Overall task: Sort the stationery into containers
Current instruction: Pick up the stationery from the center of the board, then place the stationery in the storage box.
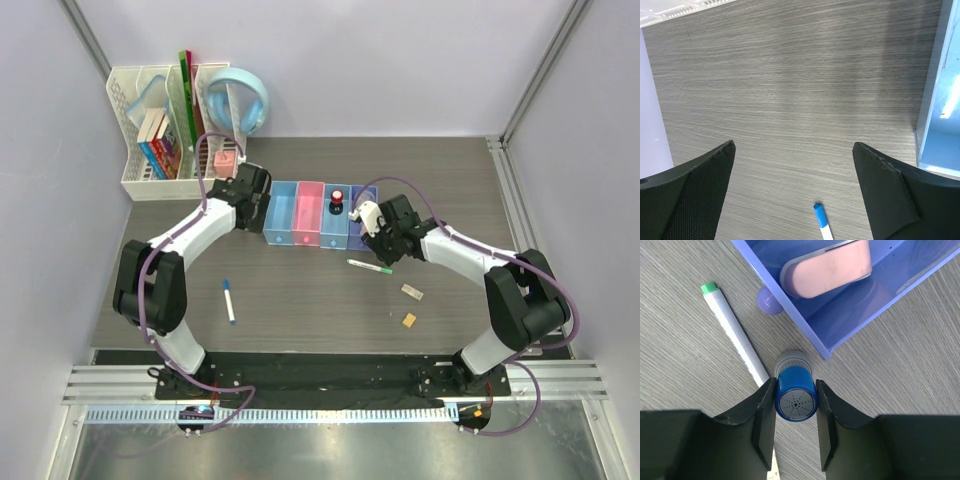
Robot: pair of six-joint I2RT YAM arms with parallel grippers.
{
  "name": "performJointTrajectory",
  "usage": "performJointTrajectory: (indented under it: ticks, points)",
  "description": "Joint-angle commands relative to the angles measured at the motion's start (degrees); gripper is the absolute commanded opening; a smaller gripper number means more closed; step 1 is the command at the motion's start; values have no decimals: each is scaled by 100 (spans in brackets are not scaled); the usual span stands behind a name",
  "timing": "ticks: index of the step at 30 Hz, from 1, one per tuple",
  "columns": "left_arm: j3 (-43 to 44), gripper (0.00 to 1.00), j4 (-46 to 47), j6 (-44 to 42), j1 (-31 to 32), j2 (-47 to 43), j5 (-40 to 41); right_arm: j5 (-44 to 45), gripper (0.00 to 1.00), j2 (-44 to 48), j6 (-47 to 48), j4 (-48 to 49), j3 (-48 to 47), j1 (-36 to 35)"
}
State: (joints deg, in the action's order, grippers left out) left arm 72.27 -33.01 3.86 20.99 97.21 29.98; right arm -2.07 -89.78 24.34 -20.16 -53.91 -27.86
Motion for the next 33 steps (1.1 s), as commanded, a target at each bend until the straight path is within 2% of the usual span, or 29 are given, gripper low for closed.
performJointTrajectory:
  ticks: [1,7,12,23,28,33]
  points:
    - [-99,100,85,-52,28,-255,78,57,18,311,-131,-39,-313,17]
    - [-143,100,190,-96,28,-80,96,-284,17,803,-166,-873,-1024,8]
    - [-20,100,199,-8,28,149,-35,-531,18,848,-254,-1025,-1788,8]
    - [77,100,190,-43,45,307,-62,-646,18,-944,-351,-893,-3616,-167]
    - [15,100,278,-87,45,360,-45,-611,18,-1612,-395,-770,-3951,-343]
    - [59,100,313,-131,45,465,-27,-558,18,-1859,-368,-691,-3961,-554]
